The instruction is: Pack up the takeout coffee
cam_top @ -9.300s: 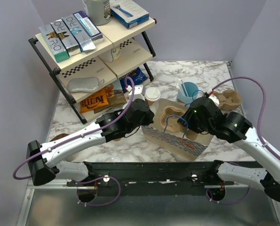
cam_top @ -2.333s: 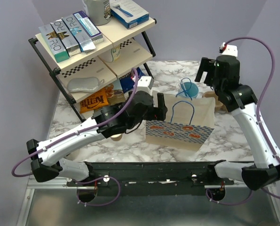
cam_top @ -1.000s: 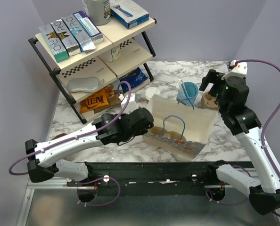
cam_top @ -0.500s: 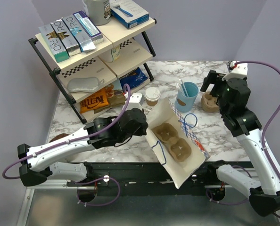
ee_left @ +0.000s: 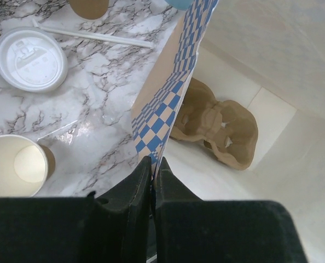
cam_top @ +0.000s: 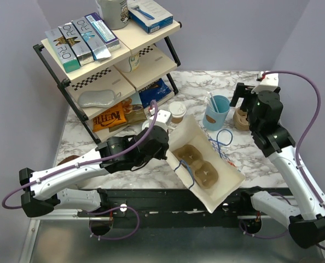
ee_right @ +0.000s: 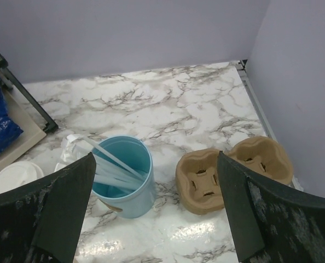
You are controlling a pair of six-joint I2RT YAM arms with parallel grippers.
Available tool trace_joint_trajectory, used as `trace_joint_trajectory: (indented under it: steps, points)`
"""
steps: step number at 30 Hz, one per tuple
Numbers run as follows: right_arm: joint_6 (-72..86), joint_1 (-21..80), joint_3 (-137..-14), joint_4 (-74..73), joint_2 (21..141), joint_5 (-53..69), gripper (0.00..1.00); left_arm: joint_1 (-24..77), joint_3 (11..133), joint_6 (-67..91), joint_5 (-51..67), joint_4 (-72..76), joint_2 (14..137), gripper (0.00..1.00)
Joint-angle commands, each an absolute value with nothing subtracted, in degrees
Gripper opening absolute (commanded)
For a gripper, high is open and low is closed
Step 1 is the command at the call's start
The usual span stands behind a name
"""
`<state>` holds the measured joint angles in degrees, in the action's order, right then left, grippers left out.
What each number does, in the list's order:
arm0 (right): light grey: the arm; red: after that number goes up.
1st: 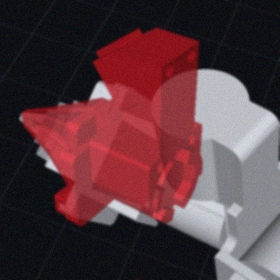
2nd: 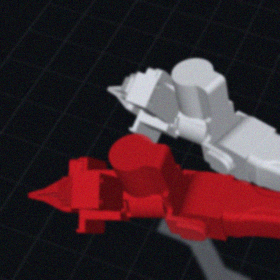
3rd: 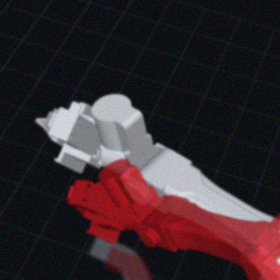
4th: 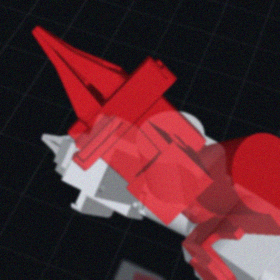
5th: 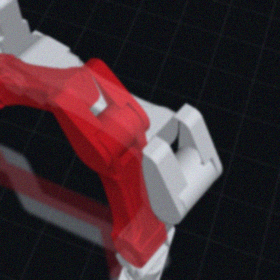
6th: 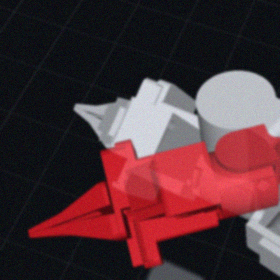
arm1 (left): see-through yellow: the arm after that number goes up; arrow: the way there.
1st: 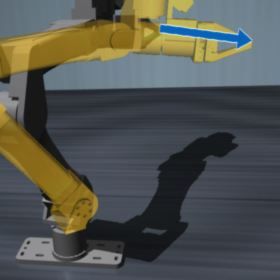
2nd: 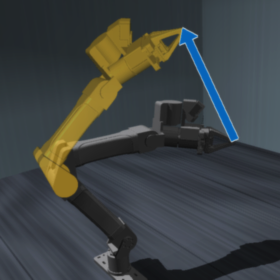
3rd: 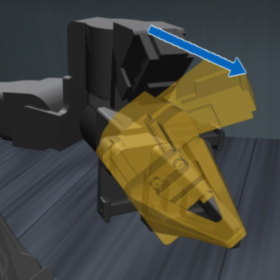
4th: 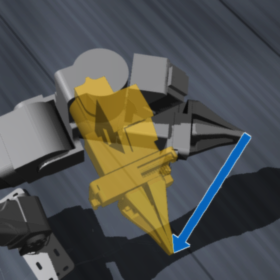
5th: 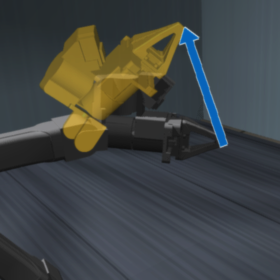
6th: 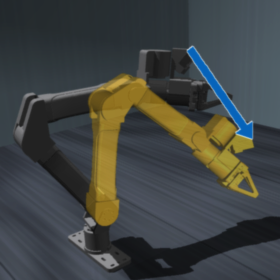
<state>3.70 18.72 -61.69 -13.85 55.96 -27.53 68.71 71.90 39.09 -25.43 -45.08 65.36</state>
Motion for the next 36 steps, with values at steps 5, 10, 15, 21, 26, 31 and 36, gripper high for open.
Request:
trace_joint_trajectory:
  steps: [5, 10, 15, 21, 26, 31, 36]
  points:
    - [-3.2, 18.5, -52.7, 4.7, 54.5, -21.0, 1.00, 68.9, 70.8, 29.7, -25.7, -44.0, 58.7, 0.00]
    - [-5.4, 18.5, -49.1, 12.3, 52.5, -16.0, 1.00, 68.8, 69.0, 27.9, -26.7, -39.7, 55.6, 0.00]
    - [-6.1, 18.5, -49.2, 12.0, 52.1, -16.8, 1.00, 68.9, 70.1, 27.5, -27.0, -39.8, 55.9, 0.00]
    - [-6.1, 18.5, -50.6, 9.1, 51.3, -9.7, 1.00, 68.8, 76.4, 31.2, -27.3, -46.3, 61.8, 0.00]
    - [-4.3, 18.5, -58.4, 1.3, 48.7, 7.2, 1.00, 68.8, 80.3, 35.3, -27.3, -52.6, 66.9, 0.00]
    - [5.1, 18.6, -75.8, -14.0, 48.9, 39.8, 1.00, 68.8, 83.5, 39.4, -27.2, -56.3, 70.0, 0.00]
    - [5.4, 28.2, -83.5, -32.7, 55.2, 45.5, 1.00, 68.9, 82.4, 43.4, -28.7, -56.2, 69.4, 0.00]
